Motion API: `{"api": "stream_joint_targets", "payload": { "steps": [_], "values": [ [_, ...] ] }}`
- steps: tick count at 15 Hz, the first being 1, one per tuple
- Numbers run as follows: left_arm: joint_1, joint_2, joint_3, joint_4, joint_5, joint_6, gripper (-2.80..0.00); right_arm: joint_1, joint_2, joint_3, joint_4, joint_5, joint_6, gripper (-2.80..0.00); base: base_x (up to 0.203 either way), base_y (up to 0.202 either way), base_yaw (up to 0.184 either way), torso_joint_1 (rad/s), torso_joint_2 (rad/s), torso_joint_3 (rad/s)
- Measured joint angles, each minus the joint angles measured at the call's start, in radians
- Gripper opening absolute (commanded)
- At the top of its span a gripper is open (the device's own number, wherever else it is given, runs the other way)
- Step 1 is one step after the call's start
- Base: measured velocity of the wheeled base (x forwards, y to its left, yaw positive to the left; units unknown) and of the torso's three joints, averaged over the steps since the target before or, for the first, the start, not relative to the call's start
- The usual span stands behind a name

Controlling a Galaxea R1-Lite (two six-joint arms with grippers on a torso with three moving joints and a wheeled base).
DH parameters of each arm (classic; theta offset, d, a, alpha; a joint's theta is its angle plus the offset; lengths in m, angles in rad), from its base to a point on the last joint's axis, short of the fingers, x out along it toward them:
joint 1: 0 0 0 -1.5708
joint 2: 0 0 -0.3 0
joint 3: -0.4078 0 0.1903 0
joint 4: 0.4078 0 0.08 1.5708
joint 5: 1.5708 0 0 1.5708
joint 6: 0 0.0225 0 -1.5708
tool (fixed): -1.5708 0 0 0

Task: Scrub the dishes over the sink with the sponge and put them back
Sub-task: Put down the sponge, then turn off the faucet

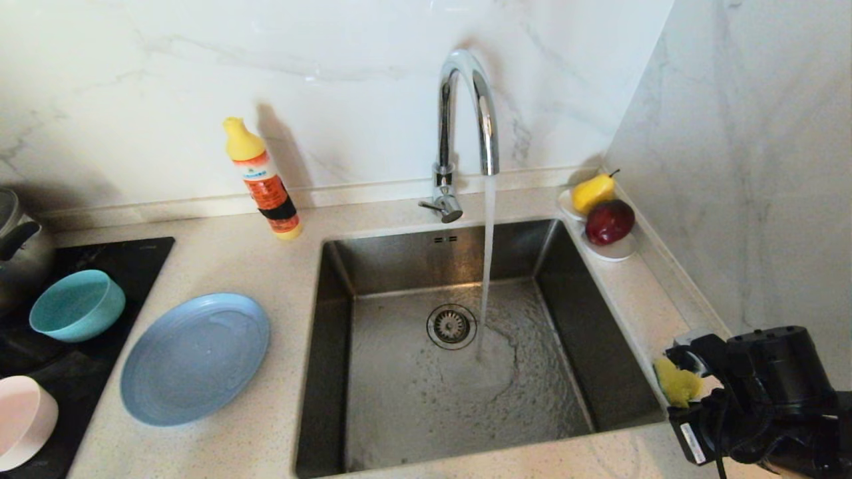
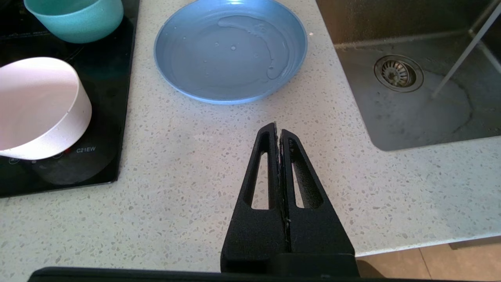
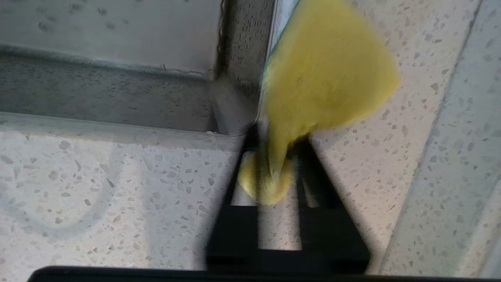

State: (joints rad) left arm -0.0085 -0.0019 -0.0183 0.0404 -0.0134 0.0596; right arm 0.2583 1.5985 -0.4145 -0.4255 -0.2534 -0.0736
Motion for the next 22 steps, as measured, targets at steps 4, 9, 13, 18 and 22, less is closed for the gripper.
{"api": "stream_joint_targets", "payload": {
  "steps": [4, 9, 13, 18, 22],
  "values": [
    [0.000, 0.000, 0.000, 0.000, 0.000, 0.000, -2.80, -0.004, -0.001, -0.004, 0.002, -0.001, -0.002, 0.00, 0.000, 0.000, 0.000, 0.000, 0.00, 0.000],
    [0.000, 0.000, 0.000, 0.000, 0.000, 0.000, -2.80, -0.014, -0.029, -0.034, 0.002, 0.000, 0.007, 0.00, 0.000, 0.000, 0.000, 0.000, 0.00, 0.000],
    [0.000, 0.000, 0.000, 0.000, 0.000, 0.000, -2.80, -0.006, -0.106, -0.053, 0.017, 0.001, 0.008, -2.80, 0.000, 0.000, 0.000, 0.000, 0.00, 0.000],
    [0.000, 0.000, 0.000, 0.000, 0.000, 0.000, -2.80, 0.013, -0.259, -0.036, 0.087, 0.020, 0.005, -2.80, 0.000, 0.000, 0.000, 0.000, 0.00, 0.000],
    [0.000, 0.000, 0.000, 0.000, 0.000, 0.000, -2.80, 0.001, -0.496, 0.013, 0.139, 0.095, 0.004, -2.80, 0.000, 0.000, 0.000, 0.000, 0.00, 0.000]
  ]
}}
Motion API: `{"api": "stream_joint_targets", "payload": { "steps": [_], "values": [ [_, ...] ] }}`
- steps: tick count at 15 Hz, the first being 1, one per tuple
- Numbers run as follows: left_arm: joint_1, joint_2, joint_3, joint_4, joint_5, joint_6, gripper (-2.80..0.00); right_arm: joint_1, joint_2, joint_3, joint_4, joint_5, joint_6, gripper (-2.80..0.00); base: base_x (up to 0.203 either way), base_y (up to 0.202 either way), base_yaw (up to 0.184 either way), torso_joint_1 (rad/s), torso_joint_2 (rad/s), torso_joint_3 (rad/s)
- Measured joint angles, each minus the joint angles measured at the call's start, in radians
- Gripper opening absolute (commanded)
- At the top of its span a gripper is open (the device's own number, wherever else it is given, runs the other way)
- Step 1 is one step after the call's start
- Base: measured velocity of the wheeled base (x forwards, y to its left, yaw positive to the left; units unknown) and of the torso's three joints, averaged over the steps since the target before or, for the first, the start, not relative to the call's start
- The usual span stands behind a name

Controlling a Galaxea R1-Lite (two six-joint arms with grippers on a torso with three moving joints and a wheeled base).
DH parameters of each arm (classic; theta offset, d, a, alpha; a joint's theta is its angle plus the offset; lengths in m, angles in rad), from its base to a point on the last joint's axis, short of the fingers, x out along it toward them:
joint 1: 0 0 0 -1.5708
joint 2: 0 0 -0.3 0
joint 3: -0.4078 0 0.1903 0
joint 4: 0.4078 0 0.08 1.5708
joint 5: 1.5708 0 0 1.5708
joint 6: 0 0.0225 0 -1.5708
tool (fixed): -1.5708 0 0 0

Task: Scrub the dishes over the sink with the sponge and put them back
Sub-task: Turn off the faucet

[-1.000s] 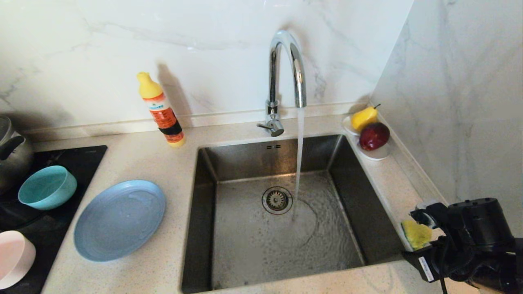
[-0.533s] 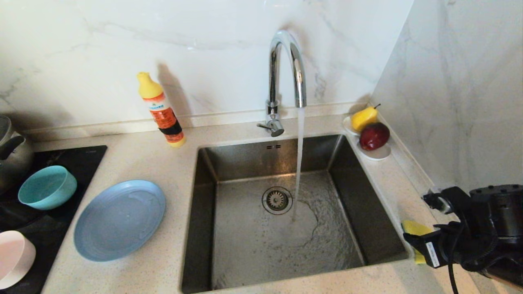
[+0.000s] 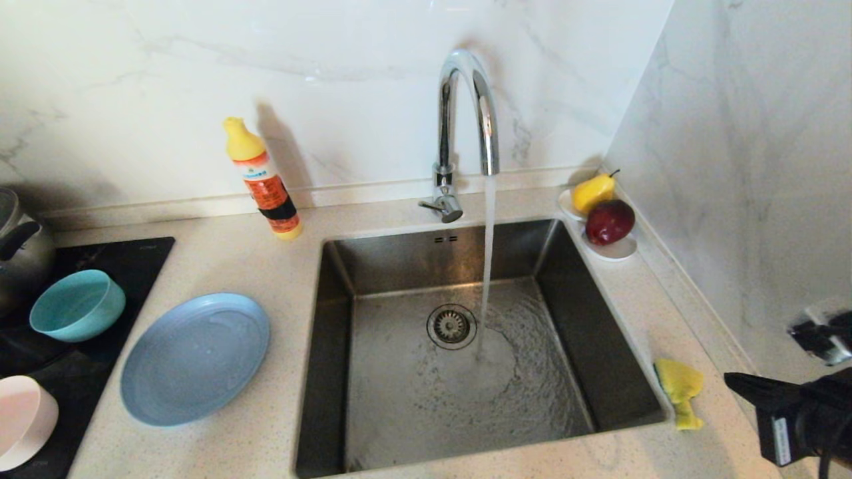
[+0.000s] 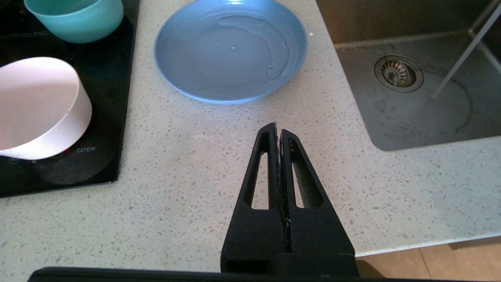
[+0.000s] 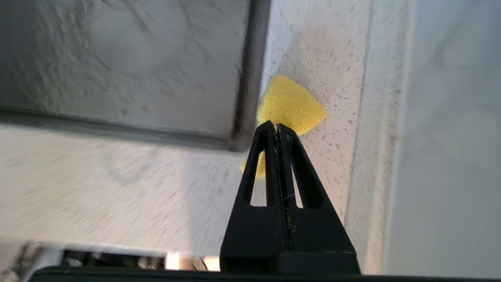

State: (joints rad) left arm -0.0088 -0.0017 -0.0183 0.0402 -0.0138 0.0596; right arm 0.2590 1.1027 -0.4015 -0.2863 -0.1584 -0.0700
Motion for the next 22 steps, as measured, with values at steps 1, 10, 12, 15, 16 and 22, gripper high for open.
{"api": "stream_joint_targets", "payload": {
  "steps": [1, 10, 12, 15, 16, 22],
  "values": [
    [0.000, 0.000, 0.000, 0.000, 0.000, 0.000, -2.80, -0.013, -0.068, 0.009, 0.027, 0.028, 0.000, -2.80, 0.000, 0.000, 0.000, 0.000, 0.00, 0.000],
    [0.000, 0.000, 0.000, 0.000, 0.000, 0.000, -2.80, -0.262, -0.787, 0.129, 0.430, 0.223, 0.003, -2.80, 0.000, 0.000, 0.000, 0.000, 0.00, 0.000],
    [0.000, 0.000, 0.000, 0.000, 0.000, 0.000, -2.80, -0.265, -0.911, 0.211, 0.445, 0.174, -0.006, -2.80, 0.000, 0.000, 0.000, 0.000, 0.00, 0.000],
    [0.000, 0.000, 0.000, 0.000, 0.000, 0.001, -2.80, -0.261, -1.044, 0.309, 0.444, 0.154, 0.000, -2.80, 0.000, 0.000, 0.000, 0.000, 0.00, 0.000],
    [0.000, 0.000, 0.000, 0.000, 0.000, 0.000, -2.80, -0.260, -1.064, 0.321, 0.442, 0.155, 0.002, -2.80, 0.000, 0.000, 0.000, 0.000, 0.00, 0.000],
    [0.000, 0.000, 0.000, 0.000, 0.000, -0.003, -2.80, -0.259, -1.104, 0.337, 0.446, 0.153, 0.065, -2.80, 0.000, 0.000, 0.000, 0.000, 0.00, 0.000]
  ]
}}
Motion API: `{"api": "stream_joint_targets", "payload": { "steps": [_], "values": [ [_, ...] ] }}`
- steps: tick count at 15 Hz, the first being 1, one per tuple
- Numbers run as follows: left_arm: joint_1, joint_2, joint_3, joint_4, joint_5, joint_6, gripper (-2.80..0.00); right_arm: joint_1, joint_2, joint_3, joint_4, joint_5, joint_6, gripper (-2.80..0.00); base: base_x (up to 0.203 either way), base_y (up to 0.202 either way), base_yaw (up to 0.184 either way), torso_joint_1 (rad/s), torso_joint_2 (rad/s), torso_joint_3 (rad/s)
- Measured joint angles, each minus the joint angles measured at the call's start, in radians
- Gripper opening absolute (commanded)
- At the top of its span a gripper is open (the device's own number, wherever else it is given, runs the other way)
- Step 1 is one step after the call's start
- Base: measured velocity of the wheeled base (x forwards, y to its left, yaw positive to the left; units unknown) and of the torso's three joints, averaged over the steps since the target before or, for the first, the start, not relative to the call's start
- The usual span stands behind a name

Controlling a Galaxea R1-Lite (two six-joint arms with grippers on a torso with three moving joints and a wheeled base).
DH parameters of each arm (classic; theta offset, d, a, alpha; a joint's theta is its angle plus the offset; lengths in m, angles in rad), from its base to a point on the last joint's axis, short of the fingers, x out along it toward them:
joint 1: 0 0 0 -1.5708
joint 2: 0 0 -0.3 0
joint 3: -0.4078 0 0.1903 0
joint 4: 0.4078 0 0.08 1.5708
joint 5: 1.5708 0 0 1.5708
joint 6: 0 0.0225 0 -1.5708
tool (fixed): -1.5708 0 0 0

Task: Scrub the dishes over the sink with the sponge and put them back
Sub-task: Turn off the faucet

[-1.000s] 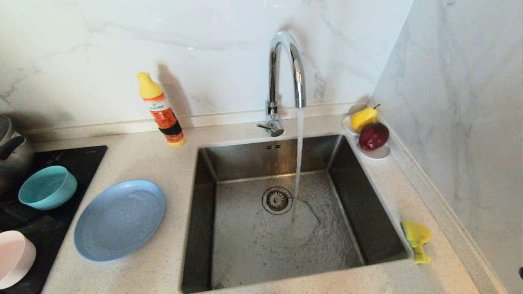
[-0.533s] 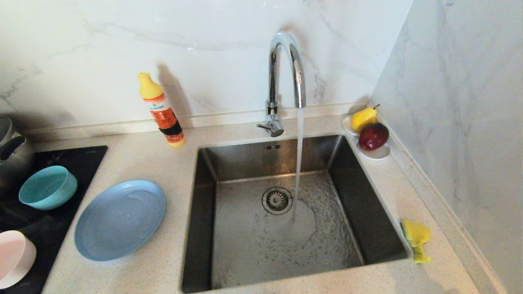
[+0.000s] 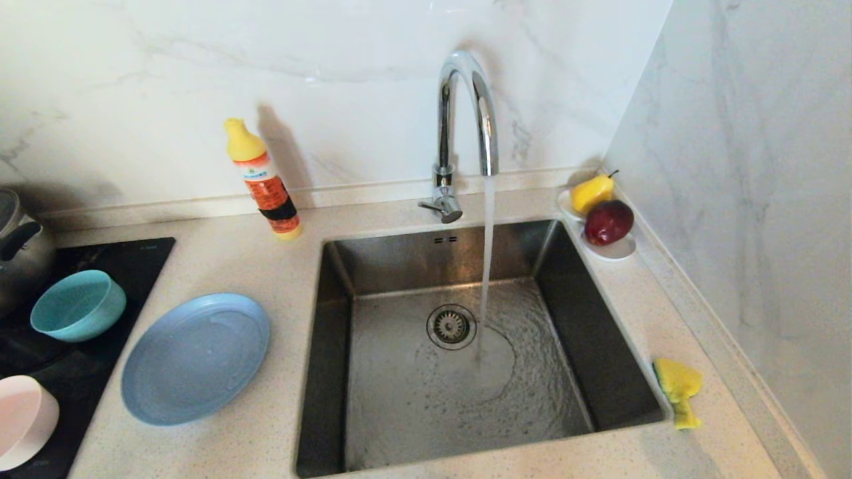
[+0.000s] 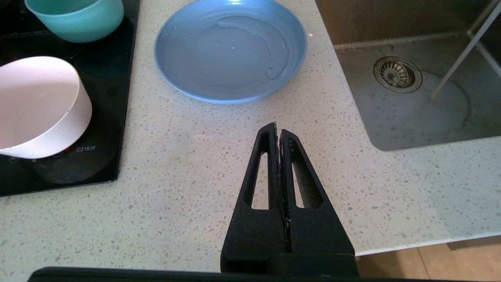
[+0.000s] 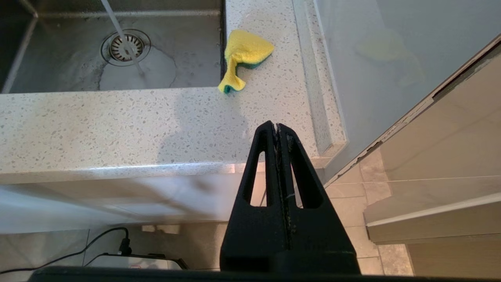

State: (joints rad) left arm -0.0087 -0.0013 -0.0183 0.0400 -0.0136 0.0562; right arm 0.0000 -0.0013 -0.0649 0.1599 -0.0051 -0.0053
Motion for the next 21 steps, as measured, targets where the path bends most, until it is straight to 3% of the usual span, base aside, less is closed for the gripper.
{"api": "stream_joint_targets", "payload": {
  "steps": [11, 13, 17, 21],
  "values": [
    [0.000, 0.000, 0.000, 0.000, -0.005, 0.010, -2.80, 0.000, -0.001, 0.000, 0.004, 0.001, 0.000, -2.80, 0.000, 0.000, 0.000, 0.000, 0.00, 0.000],
    [0.000, 0.000, -0.046, 0.003, -0.026, 0.008, -2.80, 0.000, -0.001, 0.000, 0.004, 0.001, 0.000, -2.80, 0.000, 0.000, 0.000, 0.000, 0.00, 0.000],
    [-0.002, 0.113, -0.353, 0.089, -0.198, -0.012, -2.80, 0.000, -0.001, 0.000, 0.004, 0.000, 0.000, -2.80, 0.000, 0.000, 0.000, 0.000, 0.00, 0.000],
    [-0.007, 0.481, -0.648, 0.077, -0.477, -0.093, -2.80, 0.000, -0.001, 0.000, 0.004, 0.001, 0.000, -2.80, 0.000, 0.000, 0.000, 0.000, 0.00, 0.000]
  ]
}}
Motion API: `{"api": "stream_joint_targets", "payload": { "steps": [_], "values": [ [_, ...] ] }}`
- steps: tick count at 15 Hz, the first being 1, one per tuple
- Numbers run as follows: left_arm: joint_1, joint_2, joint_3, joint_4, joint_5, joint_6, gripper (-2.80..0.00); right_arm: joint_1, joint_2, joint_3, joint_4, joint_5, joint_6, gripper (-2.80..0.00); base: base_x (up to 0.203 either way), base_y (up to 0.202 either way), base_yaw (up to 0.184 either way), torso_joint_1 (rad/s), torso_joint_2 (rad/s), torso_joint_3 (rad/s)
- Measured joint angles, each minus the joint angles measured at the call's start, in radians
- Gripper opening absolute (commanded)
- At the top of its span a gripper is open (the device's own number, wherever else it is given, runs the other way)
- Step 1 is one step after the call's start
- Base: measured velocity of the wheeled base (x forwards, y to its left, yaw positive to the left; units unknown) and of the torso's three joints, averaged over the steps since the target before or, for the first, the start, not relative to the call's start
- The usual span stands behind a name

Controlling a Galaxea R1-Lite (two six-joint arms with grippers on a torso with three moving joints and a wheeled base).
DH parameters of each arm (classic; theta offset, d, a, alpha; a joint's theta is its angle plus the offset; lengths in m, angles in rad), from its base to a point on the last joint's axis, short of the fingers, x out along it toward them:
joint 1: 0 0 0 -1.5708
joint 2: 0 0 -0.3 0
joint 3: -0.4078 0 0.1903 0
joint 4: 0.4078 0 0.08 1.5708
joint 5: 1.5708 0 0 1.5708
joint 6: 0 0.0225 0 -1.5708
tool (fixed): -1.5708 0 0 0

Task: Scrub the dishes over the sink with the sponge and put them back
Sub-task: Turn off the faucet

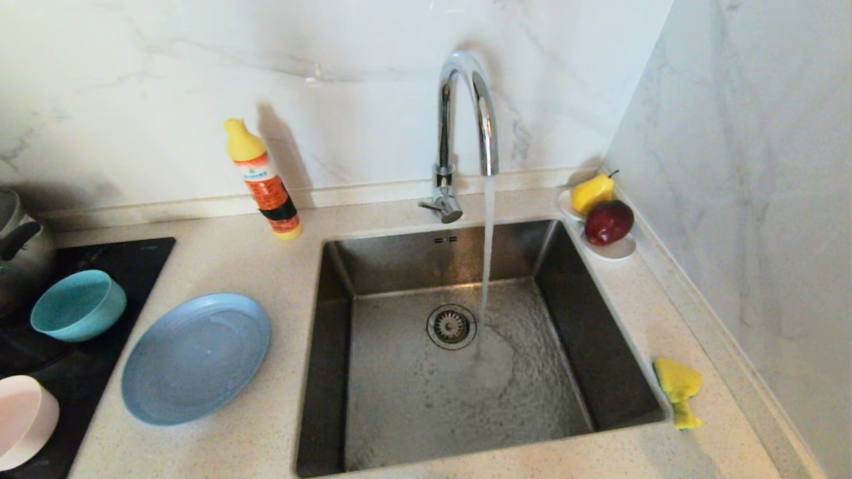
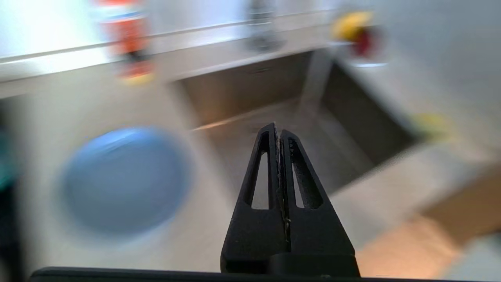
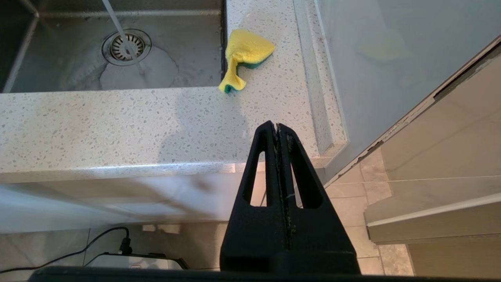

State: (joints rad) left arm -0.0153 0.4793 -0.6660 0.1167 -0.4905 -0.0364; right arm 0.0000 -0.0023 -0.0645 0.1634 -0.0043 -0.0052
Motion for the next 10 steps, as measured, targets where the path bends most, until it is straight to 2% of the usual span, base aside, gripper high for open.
{"api": "stream_joint_targets", "payload": {
  "steps": [3, 5, 7, 10],
  "values": [
    [-0.025, 0.320, -0.131, -0.095, -0.232, -0.044, -2.80, 0.000, 0.000, 0.000, 0.000, 0.000, -0.001, -2.80, 0.000, 0.000, 0.000, 0.000, 0.00, 0.000],
    [-0.066, 0.527, -0.185, -0.195, -0.332, -0.064, -2.80, 0.000, 0.000, 0.000, 0.000, 0.000, -0.001, -2.80, 0.000, 0.000, 0.000, 0.000, 0.00, 0.000],
    [-0.119, 0.725, -0.218, -0.320, -0.380, -0.084, -2.80, 0.000, 0.000, 0.000, 0.000, 0.000, -0.001, -2.80, 0.000, 0.000, 0.000, 0.000, 0.00, 0.000],
    [-0.217, 0.965, -0.243, -0.509, -0.403, -0.134, -2.80, 0.000, 0.000, 0.000, 0.000, 0.000, -0.001, -2.80, 0.000, 0.000, 0.000, 0.000, 0.00, 0.000]
  ]
}}
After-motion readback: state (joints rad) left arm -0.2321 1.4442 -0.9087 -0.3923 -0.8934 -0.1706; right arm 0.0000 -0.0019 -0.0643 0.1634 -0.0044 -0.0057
